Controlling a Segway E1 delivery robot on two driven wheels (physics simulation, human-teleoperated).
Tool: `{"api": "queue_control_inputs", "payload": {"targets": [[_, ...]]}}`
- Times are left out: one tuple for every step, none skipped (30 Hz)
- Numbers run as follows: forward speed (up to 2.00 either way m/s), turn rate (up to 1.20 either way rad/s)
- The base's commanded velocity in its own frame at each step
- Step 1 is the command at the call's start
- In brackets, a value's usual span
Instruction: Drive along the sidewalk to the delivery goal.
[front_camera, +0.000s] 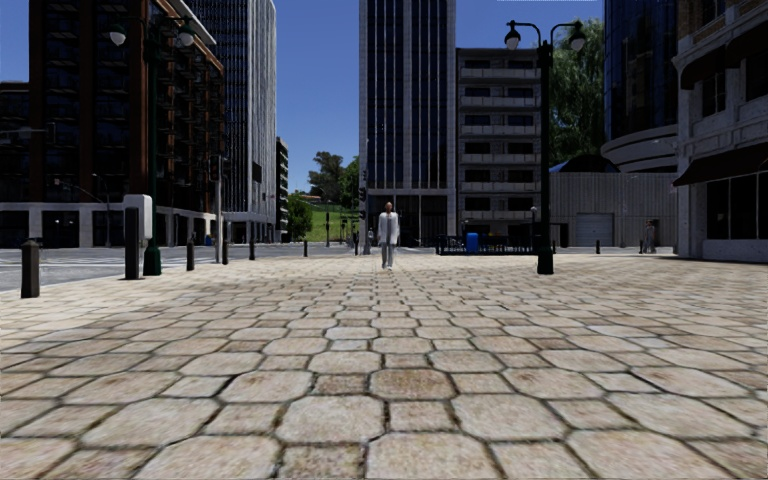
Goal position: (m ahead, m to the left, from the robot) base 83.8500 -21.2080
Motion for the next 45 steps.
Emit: {"api": "queue_control_inputs", "payload": {"targets": [[2.0,0.21],[2.0,0.32],[2.0,0.35],[2.0,0.36],[2.0,0.36],[2.0,0.36],[2.0,0.36],[2.0,0.36],[2.0,0.36],[2.0,0.36],[2.0,0.36],[2.0,0.36],[2.0,0.36],[2.0,0.36],[2.0,0.36],[2.0,0.36],[2.0,0.36],[2.0,0.36],[2.0,0.36],[2.0,0.36],[2.0,0.36],[2.0,0.36],[2.0,0.36],[2.0,0.36],[2.0,0.36],[2.0,0.36],[2.0,0.36],[2.0,0.36],[2.0,0.36],[2.0,0.36],[2.0,0.36],[2.0,0.36],[2.0,0.36],[2.0,0.36],[2.0,0.36],[2.0,0.36],[2.0,0.36],[2.0,0.36],[2.0,0.36],[2.0,0.36],[2.0,0.36],[2.0,0.36],[2.0,0.35],[2.0,0.35],[2.0,0.28]]}}
